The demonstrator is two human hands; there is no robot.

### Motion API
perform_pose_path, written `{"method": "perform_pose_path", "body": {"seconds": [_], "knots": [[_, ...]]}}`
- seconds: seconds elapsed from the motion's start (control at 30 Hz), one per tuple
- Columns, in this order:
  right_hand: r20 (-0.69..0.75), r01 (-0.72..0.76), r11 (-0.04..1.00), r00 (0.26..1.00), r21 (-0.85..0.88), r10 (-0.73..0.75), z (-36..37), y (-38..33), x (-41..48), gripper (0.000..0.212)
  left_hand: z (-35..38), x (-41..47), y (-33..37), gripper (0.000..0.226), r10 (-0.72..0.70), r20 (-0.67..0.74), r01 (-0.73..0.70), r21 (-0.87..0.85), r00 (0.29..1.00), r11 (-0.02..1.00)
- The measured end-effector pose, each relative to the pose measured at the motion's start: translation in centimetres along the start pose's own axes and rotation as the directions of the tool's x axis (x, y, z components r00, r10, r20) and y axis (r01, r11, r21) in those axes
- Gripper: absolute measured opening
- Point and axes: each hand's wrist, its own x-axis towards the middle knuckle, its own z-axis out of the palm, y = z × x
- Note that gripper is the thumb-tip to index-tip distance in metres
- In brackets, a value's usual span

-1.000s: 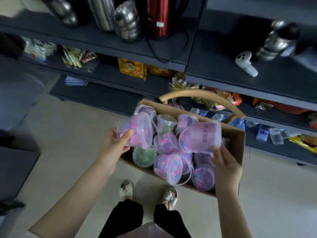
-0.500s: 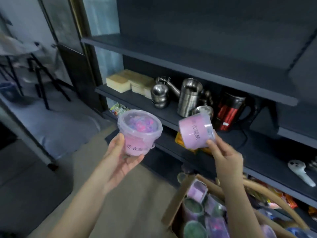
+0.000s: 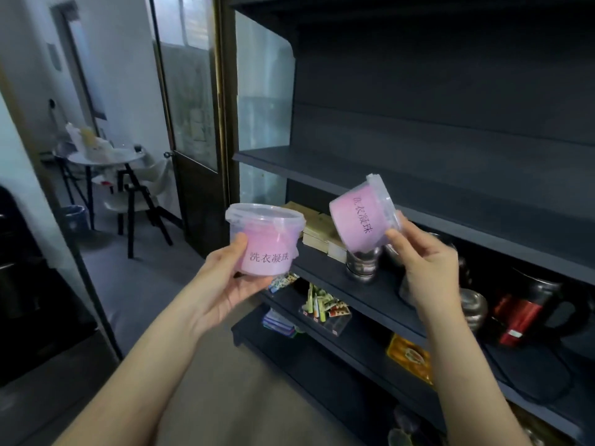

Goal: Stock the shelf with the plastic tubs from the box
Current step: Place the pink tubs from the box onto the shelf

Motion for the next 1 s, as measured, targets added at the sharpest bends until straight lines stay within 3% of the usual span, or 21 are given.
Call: {"method": "perform_pose_path", "body": {"seconds": [0.1,0.23,0.43,0.57,0.77,1.0], "knots": [[-0.025,-0.007,0.994,1.0,0.113,0.009,1.9,0.1,3.9,0.028,0.2,4.7,1.0,0.048,-0.005,-0.012,0.004,-0.06,1.0,0.998],[0.014,0.062,0.993,0.998,0.099,-0.064,3.9,1.5,11.0,0.031,0.9,13.7,2.4,0.065,0.0,0.017,0.001,-0.063,1.0,0.998],[0.071,0.163,0.984,0.985,-0.071,-0.158,6.2,6.3,25.3,0.03,3.0,28.7,5.1,0.06,0.134,0.057,-0.146,0.348,0.989,0.926],[0.148,0.205,0.952,0.973,-0.226,-0.174,8.3,8.7,33.2,0.028,3.8,36.6,7.3,0.058,0.208,0.046,-0.21,0.355,0.977,0.911],[0.224,0.229,0.863,0.965,-0.45,-0.139,11.8,12.1,41.9,0.032,2.1,48.1,9.6,0.087,0.26,0.051,-0.25,0.499,0.964,0.83],[0.179,0.152,0.805,0.982,-0.573,-0.059,16.2,16.7,48.7,0.031,0.3,62.7,11.5,0.059,0.137,0.252,-0.265,0.595,0.958,0.758]]}}
